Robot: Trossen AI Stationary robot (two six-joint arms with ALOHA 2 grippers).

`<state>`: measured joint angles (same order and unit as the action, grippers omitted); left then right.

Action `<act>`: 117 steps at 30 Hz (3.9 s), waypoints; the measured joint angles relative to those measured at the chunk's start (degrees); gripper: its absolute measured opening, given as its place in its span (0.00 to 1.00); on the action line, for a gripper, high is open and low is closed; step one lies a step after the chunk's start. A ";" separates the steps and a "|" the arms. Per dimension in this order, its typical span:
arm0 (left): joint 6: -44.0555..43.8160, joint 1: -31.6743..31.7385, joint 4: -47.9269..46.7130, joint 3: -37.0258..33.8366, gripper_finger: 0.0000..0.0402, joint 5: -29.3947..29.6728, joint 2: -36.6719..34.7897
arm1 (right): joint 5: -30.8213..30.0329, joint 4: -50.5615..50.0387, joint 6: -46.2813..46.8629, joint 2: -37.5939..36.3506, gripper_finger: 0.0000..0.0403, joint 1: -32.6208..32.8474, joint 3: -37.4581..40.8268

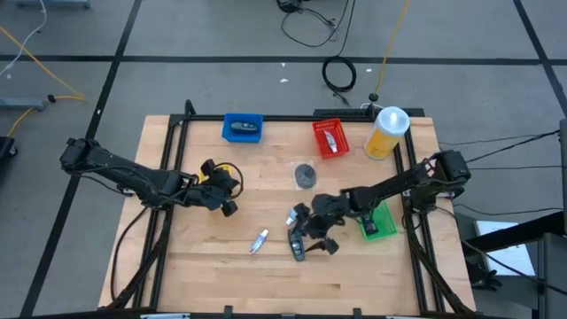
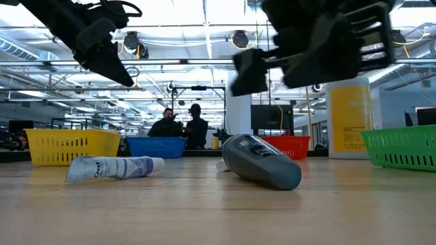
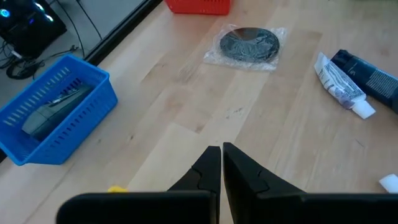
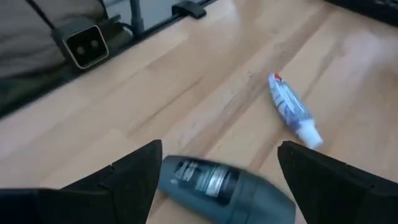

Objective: Pick & Place Travel size toiletries
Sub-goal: Put the gray deodorant into the blue bin

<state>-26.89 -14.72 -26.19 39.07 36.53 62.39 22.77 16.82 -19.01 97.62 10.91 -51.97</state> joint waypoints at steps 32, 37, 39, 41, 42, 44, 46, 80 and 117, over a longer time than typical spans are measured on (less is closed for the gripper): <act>-0.37 0.00 -0.64 -0.02 0.05 -0.23 0.00 | -2.20 -25.42 -8.75 13.32 0.54 -2.90 -15.02; -0.37 0.00 -0.62 -0.02 0.05 -0.22 0.00 | -6.75 -27.74 -7.19 11.77 0.51 -2.61 -14.97; -0.35 0.00 -0.57 -0.02 0.05 -0.22 0.00 | -10.58 -29.02 -6.70 10.42 0.51 -2.20 -14.89; -0.37 0.00 -0.43 -0.02 0.05 -0.22 0.00 | -14.13 -26.64 -5.95 9.57 0.51 -2.09 -14.64; -0.35 0.00 -0.17 -0.04 0.05 -0.22 0.00 | -16.07 -24.45 -5.66 8.91 0.51 -1.94 -13.47; -0.37 0.02 0.29 -0.04 0.05 -0.20 0.00 | -18.72 -17.65 -4.54 7.83 0.51 -1.98 -9.77; -0.36 0.00 1.00 -0.08 0.05 -0.16 0.00 | -22.01 -7.41 -3.85 6.96 0.51 -2.31 -4.92; 23.10 9.65 62.26 2.41 0.93 -28.49 38.16 | -34.65 34.94 4.67 5.05 0.53 -5.70 14.34; 15.70 17.80 22.03 3.71 0.49 -3.27 18.13 | -50.17 18.97 7.83 -6.32 0.75 -5.55 15.27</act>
<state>-11.20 3.08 -4.16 42.78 33.26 80.52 -27.40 35.78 -11.18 91.30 5.37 -36.70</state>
